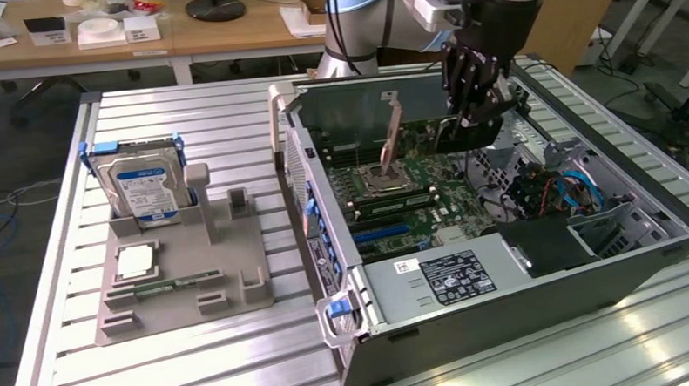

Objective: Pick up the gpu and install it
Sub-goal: 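Insert the gpu into the slot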

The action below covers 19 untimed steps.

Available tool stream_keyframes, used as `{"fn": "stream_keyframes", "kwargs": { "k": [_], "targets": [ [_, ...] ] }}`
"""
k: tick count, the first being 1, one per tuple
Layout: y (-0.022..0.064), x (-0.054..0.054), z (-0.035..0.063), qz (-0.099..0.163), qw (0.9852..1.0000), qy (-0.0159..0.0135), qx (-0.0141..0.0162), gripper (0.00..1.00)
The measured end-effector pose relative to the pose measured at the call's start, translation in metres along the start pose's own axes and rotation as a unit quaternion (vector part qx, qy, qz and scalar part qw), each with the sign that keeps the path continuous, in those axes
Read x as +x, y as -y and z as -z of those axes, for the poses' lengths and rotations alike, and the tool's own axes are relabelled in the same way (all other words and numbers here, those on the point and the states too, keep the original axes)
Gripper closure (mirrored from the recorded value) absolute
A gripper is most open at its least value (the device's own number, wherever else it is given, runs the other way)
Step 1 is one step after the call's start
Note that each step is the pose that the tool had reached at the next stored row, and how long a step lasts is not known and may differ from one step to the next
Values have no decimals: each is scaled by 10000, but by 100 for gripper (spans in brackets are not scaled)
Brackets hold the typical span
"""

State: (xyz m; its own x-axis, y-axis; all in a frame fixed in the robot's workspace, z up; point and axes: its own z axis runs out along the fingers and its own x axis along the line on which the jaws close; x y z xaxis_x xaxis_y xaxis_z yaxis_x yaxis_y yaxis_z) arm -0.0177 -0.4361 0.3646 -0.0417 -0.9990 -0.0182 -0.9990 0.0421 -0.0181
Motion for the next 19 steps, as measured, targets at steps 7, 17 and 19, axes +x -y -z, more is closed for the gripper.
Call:
{"fn": "stream_keyframes", "kwargs": {
  "k": [7, 17, 19],
  "targets": [
    [-2, 0, -5, 0, 10000, -5, 0, 74],
    [-11, 25, -54, 0, 10000, 0, -1, 74],
    [-13, 43, -75, 0, 10000, 1, 0, 74]
  ]
}}
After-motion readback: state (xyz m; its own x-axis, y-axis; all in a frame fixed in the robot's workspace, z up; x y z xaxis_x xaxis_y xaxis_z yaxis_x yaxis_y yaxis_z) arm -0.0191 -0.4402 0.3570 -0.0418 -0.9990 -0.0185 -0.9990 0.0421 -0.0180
